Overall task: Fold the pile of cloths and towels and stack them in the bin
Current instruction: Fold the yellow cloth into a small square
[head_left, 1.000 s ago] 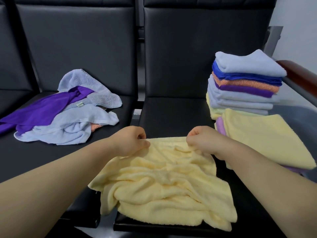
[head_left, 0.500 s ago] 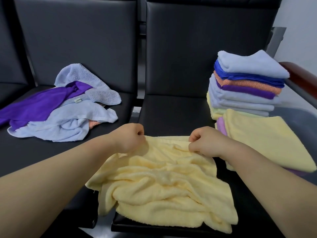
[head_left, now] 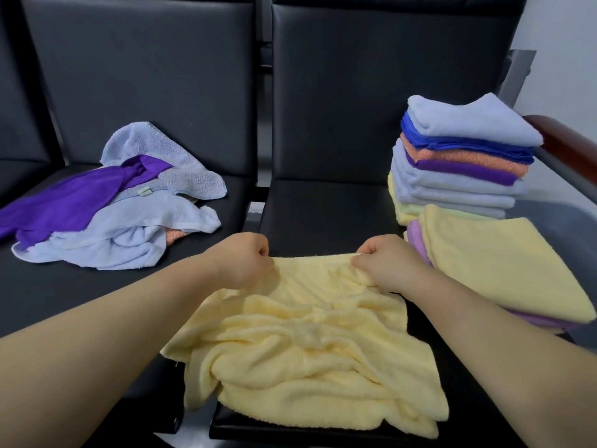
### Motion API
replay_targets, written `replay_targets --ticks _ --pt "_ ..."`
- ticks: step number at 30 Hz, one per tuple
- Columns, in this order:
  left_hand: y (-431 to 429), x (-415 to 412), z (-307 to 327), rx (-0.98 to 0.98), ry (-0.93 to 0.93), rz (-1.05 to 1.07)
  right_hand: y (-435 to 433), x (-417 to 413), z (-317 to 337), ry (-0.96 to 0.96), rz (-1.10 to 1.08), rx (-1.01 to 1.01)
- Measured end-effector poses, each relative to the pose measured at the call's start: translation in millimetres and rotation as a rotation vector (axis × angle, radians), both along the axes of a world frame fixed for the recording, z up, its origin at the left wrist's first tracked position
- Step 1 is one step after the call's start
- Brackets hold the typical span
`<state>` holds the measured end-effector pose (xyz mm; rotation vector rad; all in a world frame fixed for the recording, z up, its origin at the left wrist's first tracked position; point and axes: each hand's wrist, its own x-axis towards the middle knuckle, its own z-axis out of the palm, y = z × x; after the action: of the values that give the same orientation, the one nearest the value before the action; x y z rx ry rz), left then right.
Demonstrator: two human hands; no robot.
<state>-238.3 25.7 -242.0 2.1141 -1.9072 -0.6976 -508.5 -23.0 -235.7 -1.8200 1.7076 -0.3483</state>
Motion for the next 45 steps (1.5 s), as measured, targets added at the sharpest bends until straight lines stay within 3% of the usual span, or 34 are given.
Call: replay_targets --ticks 10,17,28,41,45 --pt "-1.3 -5.0 2.3 0.021 -0.073 -0.002 -0.7 10.9 -2.0 0.136 0.01 -0.009" --pt "1.7 -2.5 11.2 0.02 -0.129 -0.084 6.9 20.7 3.3 0.333 0.109 -0.031" --pt "33.3 10.4 33.1 -0.054 0.031 -0.131 29.9 2.6 34.1 0.306 0.083 -0.392" --pt "58.4 26.3 60.0 -0.015 -0.192 -0.069 44.4 -24.4 50.3 0.283 -0.008 -0.452" --pt "64.1 36.7 64.5 -0.033 -0.187 -0.002 45.6 -28.6 51.0 0.278 -0.03 -0.429"
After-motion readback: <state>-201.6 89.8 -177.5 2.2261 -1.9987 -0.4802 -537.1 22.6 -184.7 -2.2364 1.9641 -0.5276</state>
